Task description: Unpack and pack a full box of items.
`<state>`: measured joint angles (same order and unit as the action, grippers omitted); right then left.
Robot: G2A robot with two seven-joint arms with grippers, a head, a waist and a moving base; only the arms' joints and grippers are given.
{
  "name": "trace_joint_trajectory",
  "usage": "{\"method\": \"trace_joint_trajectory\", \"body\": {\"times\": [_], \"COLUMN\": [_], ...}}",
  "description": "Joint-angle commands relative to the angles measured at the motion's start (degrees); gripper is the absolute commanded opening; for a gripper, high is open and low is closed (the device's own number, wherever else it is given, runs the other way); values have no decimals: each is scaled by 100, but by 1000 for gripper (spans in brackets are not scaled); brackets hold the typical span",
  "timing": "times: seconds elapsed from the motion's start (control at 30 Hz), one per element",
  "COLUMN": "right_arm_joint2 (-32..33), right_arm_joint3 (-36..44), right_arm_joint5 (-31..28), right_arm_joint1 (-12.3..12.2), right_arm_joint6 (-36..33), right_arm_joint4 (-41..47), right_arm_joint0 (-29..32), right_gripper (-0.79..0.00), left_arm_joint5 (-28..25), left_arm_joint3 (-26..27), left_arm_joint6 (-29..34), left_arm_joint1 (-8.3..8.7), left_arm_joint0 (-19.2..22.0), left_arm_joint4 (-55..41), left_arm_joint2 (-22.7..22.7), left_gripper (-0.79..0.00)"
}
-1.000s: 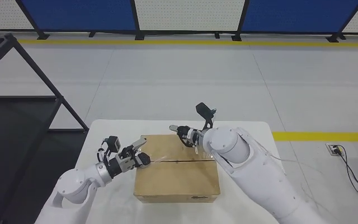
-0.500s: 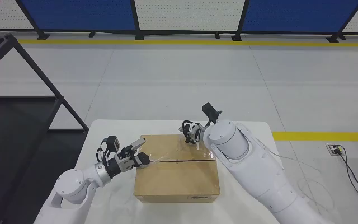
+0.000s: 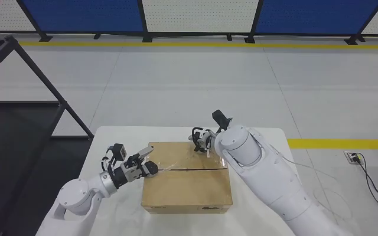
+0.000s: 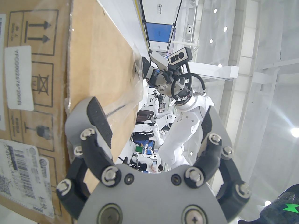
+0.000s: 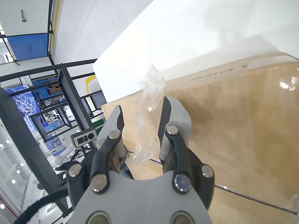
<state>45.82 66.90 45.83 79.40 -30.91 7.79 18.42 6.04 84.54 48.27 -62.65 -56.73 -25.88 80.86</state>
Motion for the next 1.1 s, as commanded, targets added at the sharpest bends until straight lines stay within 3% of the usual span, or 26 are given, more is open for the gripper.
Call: {"method": "trace_joint_trajectory", "body": {"times": [0.0,0.2,0.27,0.6,1.07], "right_arm_joint2": [11,-3,14,277,1058], "right_arm_joint3": [-151,-513,-586,-405,1173], "right_arm_joint5": [-68,-309,-394,-710,-943], "right_arm_joint1": [27,105,118,83,-278], "right_arm_joint6": [-19,-124,-161,-44,-32], "right_arm_joint4": [69,195,224,186,-344], "right_arm_joint0": [-38,-147,-164,18,1251], "right_gripper": [-474,-662,-779,-785,-785], "left_arm_joint5": [-8,-7,-8,-13,34], "left_arm_joint3": [5,25,30,16,-4], "left_arm_joint6": [3,-7,-14,-27,-138], "left_arm_joint1": [6,19,24,38,34], "left_arm_joint0": [-16,-48,-52,-49,46], "left_arm_joint4": [-6,-25,-21,-21,-23], "left_arm_joint2": [11,25,27,-2,-134], "left_gripper": [0,0,0,0,0]}}
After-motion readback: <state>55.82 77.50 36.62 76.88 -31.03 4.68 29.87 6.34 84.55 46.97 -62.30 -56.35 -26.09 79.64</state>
